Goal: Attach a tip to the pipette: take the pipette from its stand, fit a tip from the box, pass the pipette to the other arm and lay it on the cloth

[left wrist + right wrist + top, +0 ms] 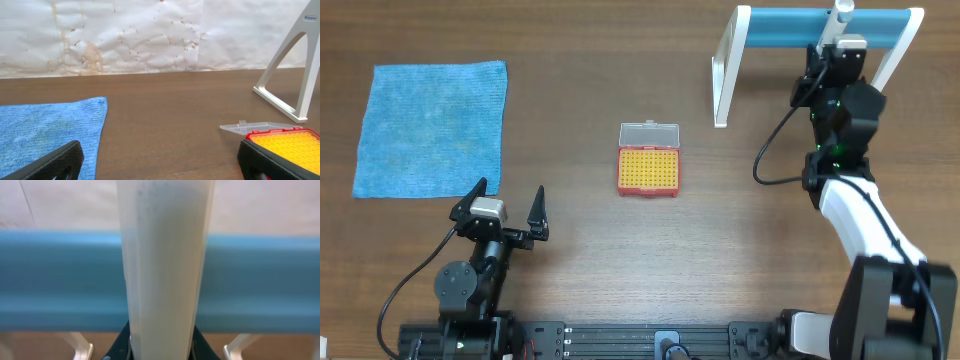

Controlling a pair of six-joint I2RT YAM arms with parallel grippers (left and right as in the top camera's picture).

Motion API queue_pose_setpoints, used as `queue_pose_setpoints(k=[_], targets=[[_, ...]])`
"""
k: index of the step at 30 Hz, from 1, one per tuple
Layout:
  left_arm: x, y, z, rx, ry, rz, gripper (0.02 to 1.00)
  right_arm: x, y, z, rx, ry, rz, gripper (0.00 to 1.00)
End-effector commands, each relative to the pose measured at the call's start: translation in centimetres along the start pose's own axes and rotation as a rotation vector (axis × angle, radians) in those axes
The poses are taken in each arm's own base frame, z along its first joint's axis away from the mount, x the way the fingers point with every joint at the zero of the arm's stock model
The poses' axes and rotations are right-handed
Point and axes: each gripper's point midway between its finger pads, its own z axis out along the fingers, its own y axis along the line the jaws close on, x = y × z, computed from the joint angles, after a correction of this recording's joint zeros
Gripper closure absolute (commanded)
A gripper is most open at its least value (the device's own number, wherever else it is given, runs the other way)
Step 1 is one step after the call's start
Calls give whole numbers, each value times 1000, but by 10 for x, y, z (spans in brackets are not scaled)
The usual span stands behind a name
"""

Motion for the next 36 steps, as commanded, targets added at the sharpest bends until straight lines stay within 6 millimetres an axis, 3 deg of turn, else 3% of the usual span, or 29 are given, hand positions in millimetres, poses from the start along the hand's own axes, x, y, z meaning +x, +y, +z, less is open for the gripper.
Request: queue_pose_setpoints(k=[1,5,10,13,15,20,30,36], targets=[[1,0,0,-3,2,-13,18,-8,24,-38,-50,-63,-10,923],[1,0,0,-3,2,-13,18,-24,71,-93,-166,-261,-27,925],[1,0,0,-3,2,-13,18,10,145,-154,-436,-282,-4,925],[1,0,0,-3,2,-13,18,18,161,-177,-496,-331,4,925],[1,0,0,-3,2,-13,18,12,168,-186,-526,-379,9,925],[1,0,0,-3,2,-14,18,11,192,-185,-595,-411,19,925],[1,0,0,-3,2,-14,18,39,283,-155,-846,-253,71,925],[1,0,0,-3,2,-13,18,71,289,-136,-836,-165,56,925]])
